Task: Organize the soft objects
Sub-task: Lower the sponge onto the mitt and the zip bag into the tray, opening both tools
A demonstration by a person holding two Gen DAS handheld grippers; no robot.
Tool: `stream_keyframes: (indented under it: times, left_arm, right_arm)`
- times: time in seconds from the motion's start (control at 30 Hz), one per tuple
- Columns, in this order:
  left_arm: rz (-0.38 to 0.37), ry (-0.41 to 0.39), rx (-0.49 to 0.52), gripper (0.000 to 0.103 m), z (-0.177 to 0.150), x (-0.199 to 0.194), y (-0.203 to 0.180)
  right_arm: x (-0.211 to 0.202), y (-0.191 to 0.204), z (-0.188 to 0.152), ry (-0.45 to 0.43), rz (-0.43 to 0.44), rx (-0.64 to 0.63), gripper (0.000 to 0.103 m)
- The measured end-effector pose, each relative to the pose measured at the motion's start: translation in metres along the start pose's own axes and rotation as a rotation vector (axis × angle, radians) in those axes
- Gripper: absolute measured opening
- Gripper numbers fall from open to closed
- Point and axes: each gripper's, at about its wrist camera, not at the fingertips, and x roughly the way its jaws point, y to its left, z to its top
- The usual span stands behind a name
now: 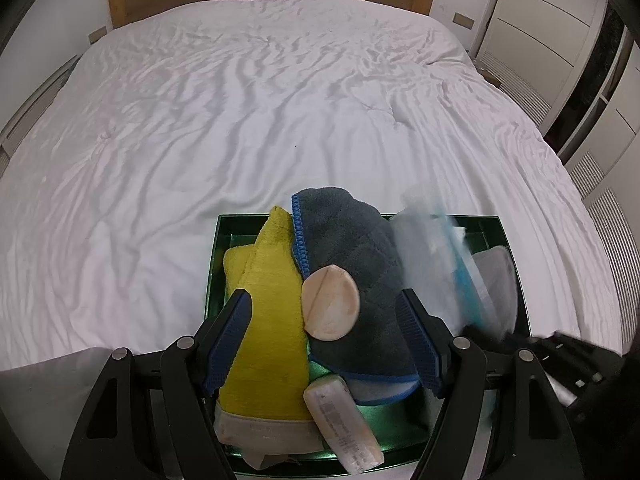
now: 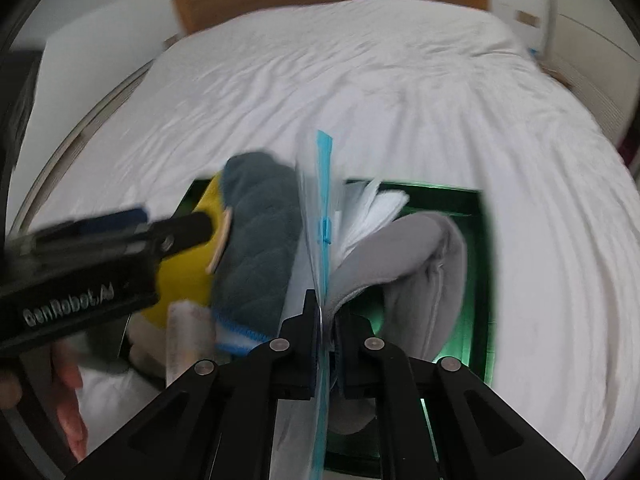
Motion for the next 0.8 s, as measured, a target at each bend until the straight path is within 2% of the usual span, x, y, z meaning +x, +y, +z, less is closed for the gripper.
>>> stream_keyframes:
  times: [0.07,0.13,0.17,0.2,0.8]
  left_arm:
    - [0.001,0.002,0.007,0.069,0.000,-0.001,-0.002]
    - [0.002,-0.002,0.020,0.069,0.000,-0.003,-0.005]
    - [0.002,-0.004,0.023,0.069,0.001,-0.004,-0.005]
    - [0.002,-0.007,0.022,0.069,0.001,-0.004,-0.005]
    - [-0.007,0.002,0.022,0.069,-0.003,-0.005,-0.009]
  right_arm:
    - [0.010,-0.002,-0.004,0.042,-0.042,-0.007,0.023]
    - [0.012,-0.008,-0.008,0.048,-0.043,0.030,0.029]
    - [0.011,-0.010,-0.009,0.042,-0.047,0.044,0.040]
    - [0.009,-0.013,-0.010,0.034,-0.062,0.056,0.046]
    - [-0.020,-0.009,-0.009,-0.013,-0.076,0.048,0.048]
